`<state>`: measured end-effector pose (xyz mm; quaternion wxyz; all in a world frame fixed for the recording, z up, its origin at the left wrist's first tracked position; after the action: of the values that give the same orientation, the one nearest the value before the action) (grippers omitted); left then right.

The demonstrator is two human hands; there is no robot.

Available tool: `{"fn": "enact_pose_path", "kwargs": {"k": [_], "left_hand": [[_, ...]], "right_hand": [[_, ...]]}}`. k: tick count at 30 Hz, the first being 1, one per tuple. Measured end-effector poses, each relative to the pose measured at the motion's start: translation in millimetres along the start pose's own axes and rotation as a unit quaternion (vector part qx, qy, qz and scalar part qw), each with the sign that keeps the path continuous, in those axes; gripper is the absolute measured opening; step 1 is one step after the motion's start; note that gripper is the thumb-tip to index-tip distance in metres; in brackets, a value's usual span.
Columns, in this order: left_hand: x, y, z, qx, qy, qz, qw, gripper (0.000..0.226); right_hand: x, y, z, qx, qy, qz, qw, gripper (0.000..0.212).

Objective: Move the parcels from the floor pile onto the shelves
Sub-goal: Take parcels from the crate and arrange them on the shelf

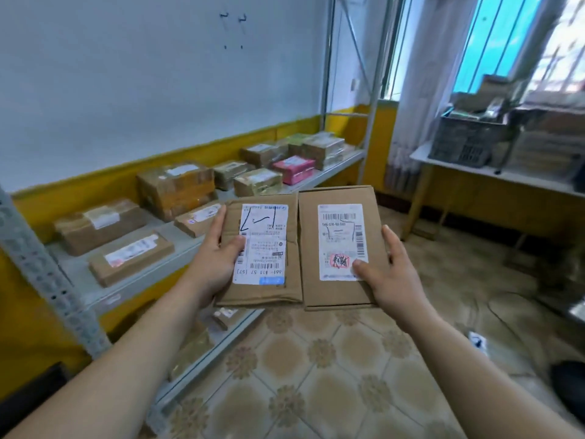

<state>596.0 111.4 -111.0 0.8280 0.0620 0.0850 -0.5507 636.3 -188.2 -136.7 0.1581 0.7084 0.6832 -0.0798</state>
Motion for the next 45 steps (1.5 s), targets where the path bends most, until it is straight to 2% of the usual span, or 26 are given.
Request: {"fn": "enact_pose_path", "kwargs": {"k": [6,16,24,38,45], "left_hand": [[78.5,80.4,20.8,0.019,0.009,-0.046,0.999,0.063],[172.3,271.6,42.5,0.064,-0.018,-0.089,0.994,0.064],[264.1,359.2,48.0,0.068,0.012,-0.158,0.985,0.065],[464.3,487.8,63.9,0.046,0.005,-0.157,0.986,0.066],[524.9,548.5,46.8,-0.002,0.001,-0.153,0.988,0.066]], "right_hand": [[-41.7,73.5,15.1,0.003,0.001,0.056,0.998,0.086],[-58.8,246.9,26.8,-0.001,-0.020,0.100,0.995,0.088],[-92.5,338.5,64.1,0.028,-0.019,0.134,0.990,0.086],[-210.6,519.1,152.5,0.051,0.005,0.153,0.987,0.084],[-237.9,610.8,185.0,0.074,-0.009,0.121,0.990,0.085]]}}
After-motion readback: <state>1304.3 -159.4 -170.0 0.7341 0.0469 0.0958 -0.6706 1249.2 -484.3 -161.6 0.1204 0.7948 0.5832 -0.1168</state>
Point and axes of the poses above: each hand's wrist, its own y-axis towards the middle knuckle, its own x-axis out of the palm, z = x × y, the point moved 7 cm from there along y, towards the middle knuckle, and after that the axes turned 3 degrees about -x, right-handed, at the moved point
